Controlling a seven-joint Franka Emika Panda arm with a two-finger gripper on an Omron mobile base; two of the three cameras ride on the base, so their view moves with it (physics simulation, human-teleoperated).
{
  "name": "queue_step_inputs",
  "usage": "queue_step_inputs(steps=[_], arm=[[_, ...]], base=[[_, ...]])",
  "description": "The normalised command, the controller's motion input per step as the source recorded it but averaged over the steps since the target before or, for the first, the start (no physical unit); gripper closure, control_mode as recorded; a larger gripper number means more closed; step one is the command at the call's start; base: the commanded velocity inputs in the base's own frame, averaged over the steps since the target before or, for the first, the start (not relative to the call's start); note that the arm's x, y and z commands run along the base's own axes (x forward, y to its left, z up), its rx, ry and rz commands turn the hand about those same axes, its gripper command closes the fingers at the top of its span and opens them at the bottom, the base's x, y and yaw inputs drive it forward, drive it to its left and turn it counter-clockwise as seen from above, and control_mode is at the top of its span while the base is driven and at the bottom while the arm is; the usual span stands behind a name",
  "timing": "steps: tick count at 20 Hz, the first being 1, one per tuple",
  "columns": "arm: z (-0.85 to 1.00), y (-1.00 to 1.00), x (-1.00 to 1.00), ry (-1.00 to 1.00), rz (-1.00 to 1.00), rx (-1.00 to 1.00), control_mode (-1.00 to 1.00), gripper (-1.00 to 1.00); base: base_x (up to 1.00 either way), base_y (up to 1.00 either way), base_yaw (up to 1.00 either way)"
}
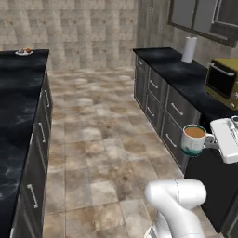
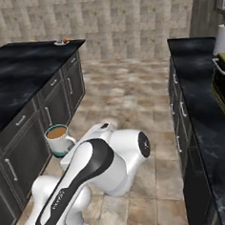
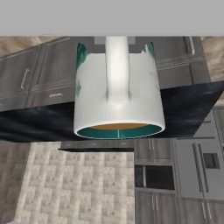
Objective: Pick up the brewed coffee from the coffee machine and place it next to the breakfast plate on the dining counter.
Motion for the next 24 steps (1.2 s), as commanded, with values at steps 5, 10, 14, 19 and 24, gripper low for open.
queue_step_inputs(steps=[5, 10, 14, 19, 24], arm=[[0.0, 0.0, 0.0, 0.0, 0.0, 0.0, 1.0, 1.0], [0.0, 0.0, 0.0, 0.0, 0.0, 0.0, 1.0, 1.0], [0.0, 0.0, 0.0, 0.0, 0.0, 0.0, 1.0, 1.0], [0.0, 0.0, 0.0, 0.0, 0.0, 0.0, 1.0, 1.0], [0.0, 0.0, 0.0, 0.0, 0.0, 0.0, 1.0, 1.0]], base=[[1.0, 0.0, 0.35], [0.96, 0.07, 0.16], [0.97, 0.29, 0.0], [1.0, 0.28, 0.01], [1.0, 0.01, 0.09]])
